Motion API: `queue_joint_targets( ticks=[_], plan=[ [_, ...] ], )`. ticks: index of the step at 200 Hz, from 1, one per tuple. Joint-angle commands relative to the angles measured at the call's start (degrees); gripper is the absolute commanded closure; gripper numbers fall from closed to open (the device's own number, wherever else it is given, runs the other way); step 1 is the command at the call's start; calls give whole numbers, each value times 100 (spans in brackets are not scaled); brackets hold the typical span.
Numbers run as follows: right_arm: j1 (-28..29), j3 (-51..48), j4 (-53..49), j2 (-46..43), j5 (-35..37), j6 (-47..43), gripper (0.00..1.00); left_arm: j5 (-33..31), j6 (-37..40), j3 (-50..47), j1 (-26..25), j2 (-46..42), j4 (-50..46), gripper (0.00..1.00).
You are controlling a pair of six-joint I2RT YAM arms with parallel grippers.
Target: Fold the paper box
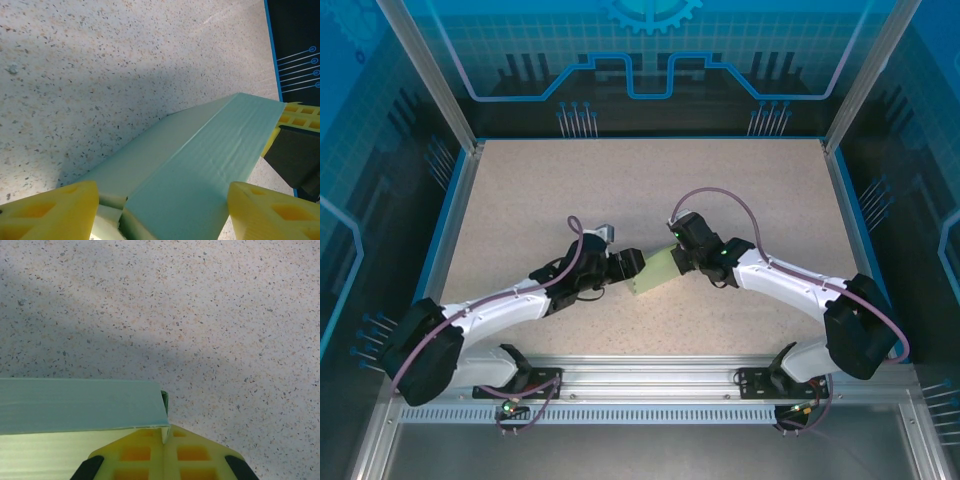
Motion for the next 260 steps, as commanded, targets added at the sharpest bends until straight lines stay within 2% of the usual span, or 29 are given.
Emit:
queue_joint_targets(
  ticks=[1,45,98,125,204,228,260],
  plan=[
    [120,59,-253,100,-28,66,99,31,-145,-161,-75,216,168,32],
    [122,77,-304,40,61,16,93,-190,-183,-316,-188,285,221,38],
    [122,169,-444,-89,104,-71,76,-500,-23,-427,-311,371,85,43],
    [118,200,-550,-179,101,-121,71,-614,60,-436,-330,414,19,44],
    [74,502,-1531,-690,-238,-535,56,-789,184,-348,-422,574,-43,46],
    [-267,703,-1585,-747,-914,-723,52,-844,208,-323,-461,582,-53,47],
    [-1195,1024,-1313,-341,-2851,-723,50,-819,265,-269,-485,613,-75,46]
  ],
)
